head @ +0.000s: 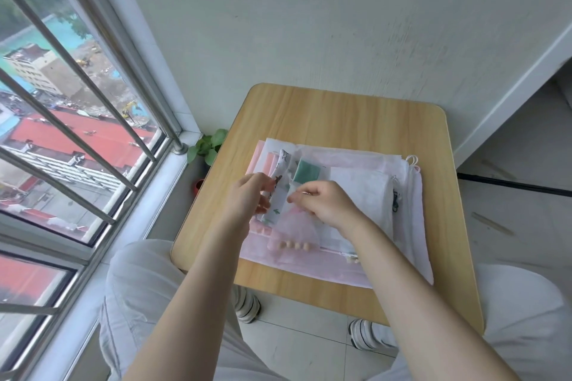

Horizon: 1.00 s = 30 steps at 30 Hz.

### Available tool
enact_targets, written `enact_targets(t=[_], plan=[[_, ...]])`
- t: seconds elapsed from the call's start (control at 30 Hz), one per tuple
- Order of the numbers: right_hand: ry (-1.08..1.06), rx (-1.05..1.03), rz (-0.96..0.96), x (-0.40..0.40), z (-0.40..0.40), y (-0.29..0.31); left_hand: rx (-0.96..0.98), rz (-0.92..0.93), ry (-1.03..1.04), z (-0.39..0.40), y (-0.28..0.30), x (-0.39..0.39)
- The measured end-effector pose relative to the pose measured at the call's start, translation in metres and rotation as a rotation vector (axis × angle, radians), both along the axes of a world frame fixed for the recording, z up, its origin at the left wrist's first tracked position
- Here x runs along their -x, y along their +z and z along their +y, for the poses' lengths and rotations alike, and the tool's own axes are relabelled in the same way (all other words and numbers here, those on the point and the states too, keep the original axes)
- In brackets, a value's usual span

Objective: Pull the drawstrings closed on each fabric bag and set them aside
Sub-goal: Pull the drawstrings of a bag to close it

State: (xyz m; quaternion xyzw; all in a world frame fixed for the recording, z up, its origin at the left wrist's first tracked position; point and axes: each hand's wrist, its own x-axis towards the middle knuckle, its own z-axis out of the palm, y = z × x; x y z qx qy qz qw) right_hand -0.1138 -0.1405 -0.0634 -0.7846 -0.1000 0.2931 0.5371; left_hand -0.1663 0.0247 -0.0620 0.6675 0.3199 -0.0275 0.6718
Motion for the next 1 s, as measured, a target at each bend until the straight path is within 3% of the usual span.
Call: enact_targets(t=[0.1, 0.17, 0.33, 0.47, 0.73, 0.8, 0.9, 1.0], plan=[[-0.039, -0.063, 0.006, -0.001, 0.000, 0.003, -0.057, 0.037, -0.315, -0.004, -0.004, 0.007], [-0.037, -0.090, 0.027, 0.000, 0.001, 0.004, -0.042, 0.003, -0.380, -0.009, -0.006, 0.009], [-0.135, -0.147, 0.080, -0.004, -0.003, 0.001, 0.050, -0.068, -0.231, -0.015, -0.011, 0.007], [-0.075, -0.081, 0.043, -0.011, -0.012, 0.005, 0.143, -0.144, -0.175, -0.019, -0.008, 0.004], [-0.136, -0.074, -0.413, -0.040, -0.010, 0.054, 0.212, -0.500, -0.141, -0.024, 0.043, -0.034], [-0.100, 0.029, -0.516, -0.039, -0.009, 0.053, 0.088, -0.432, -0.136, -0.018, 0.037, -0.034], [0.029, 0.213, -0.459, -0.029, -0.006, 0.027, -0.101, -0.213, -0.154, -0.015, 0.015, -0.022], [0.095, 0.256, -0.331, -0.017, -0.004, 0.000, -0.051, -0.123, -0.166, -0.021, 0.002, -0.007]])
